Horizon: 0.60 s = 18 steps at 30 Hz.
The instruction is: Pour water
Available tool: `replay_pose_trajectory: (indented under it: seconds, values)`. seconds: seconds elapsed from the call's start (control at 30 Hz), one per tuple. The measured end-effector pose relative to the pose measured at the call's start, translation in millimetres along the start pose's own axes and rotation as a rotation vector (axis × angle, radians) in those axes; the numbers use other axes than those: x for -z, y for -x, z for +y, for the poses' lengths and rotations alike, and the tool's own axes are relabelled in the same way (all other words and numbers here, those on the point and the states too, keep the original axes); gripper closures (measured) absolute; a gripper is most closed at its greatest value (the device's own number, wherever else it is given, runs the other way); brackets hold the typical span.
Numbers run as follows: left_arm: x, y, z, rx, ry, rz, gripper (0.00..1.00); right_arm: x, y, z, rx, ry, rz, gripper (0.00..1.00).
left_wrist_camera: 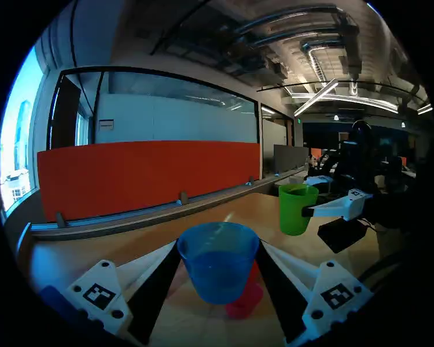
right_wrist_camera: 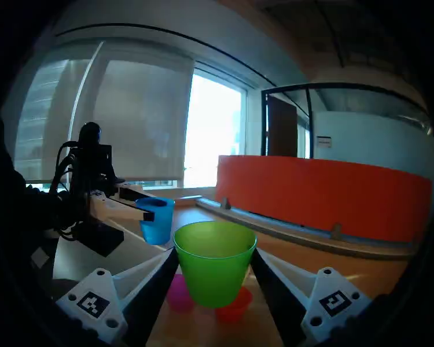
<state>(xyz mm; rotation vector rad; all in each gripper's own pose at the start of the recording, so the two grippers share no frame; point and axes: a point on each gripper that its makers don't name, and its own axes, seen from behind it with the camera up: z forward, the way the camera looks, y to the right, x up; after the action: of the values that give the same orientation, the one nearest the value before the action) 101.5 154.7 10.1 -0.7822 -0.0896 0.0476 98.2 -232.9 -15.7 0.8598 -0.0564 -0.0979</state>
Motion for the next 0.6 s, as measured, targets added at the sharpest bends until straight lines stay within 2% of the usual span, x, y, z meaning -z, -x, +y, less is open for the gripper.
replay_pose_trajectory:
  seconds: [0.6]
  values:
    - [-1.8,-19.2,-3.7,-0.075,-0.004,0.016,0.13,-4.9,15.7,-7.9,-0.014,-0.052,-0.038,0.10]
